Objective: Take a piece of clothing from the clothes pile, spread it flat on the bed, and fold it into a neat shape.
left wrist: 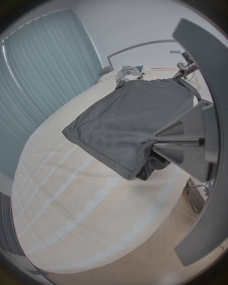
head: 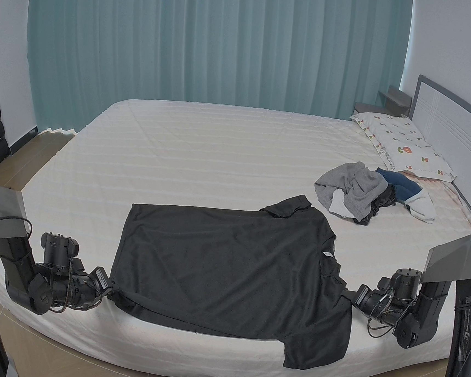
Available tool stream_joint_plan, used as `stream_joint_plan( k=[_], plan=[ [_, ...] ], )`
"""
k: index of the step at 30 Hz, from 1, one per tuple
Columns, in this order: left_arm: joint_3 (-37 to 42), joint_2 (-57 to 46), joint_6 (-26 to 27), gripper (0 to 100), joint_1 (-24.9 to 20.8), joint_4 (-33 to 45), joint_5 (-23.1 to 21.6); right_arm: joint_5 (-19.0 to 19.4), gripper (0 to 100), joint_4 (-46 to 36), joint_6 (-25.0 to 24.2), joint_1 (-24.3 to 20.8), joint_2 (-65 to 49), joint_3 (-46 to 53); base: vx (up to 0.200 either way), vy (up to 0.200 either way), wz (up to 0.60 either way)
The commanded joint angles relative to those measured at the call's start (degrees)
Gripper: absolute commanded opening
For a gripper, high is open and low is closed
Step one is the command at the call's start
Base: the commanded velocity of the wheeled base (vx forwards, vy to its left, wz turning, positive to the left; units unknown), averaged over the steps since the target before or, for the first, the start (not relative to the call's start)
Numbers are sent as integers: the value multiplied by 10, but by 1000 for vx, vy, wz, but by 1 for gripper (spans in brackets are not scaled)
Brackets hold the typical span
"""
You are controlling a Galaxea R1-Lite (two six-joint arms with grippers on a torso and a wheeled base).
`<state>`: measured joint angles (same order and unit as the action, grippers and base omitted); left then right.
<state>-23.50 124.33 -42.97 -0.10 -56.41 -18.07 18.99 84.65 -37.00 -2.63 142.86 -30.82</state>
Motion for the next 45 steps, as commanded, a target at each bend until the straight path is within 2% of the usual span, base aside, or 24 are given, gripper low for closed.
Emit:
stream_joint_plan(
  k=[1,7,15,16,22,25,29,32,33,34,38,45],
  plan=[
    [-8,3,1,0,5,-1,6,-1,0,0,-2,5,4,-29,0,0,0],
    [-22,10,1,0,27,0,10,-1,0,0,-1,9,11,-62,0,0,0],
    [-21,11,2,0,27,0,11,0,0,-1,0,2,29,-80,0,0,0],
    [-21,11,2,0,27,0,11,0,100,-1,0,2,29,-80,0,0,0],
    [-21,11,2,0,27,0,10,0,100,10,0,7,17,-61,0,0,0],
    [-21,10,2,0,27,1,10,8,100,24,0,12,-21,-14,0,0,0],
    [-21,10,2,0,27,1,10,68,100,46,2,18,-54,77,0,0,0],
    [-21,11,2,0,27,2,10,104,100,47,24,17,-63,132,0,0,0],
    [-21,11,2,0,27,2,10,104,100,47,24,17,-63,132,0,0,0],
    [-21,10,2,0,27,1,10,109,100,47,54,11,-51,160,0,0,0],
    [-20,10,2,0,27,2,10,110,100,48,89,-2,-20,173,0,0,0],
    [-21,10,2,0,27,2,10,108,100,48,89,-23,-11,163,0,0,0]
  ],
)
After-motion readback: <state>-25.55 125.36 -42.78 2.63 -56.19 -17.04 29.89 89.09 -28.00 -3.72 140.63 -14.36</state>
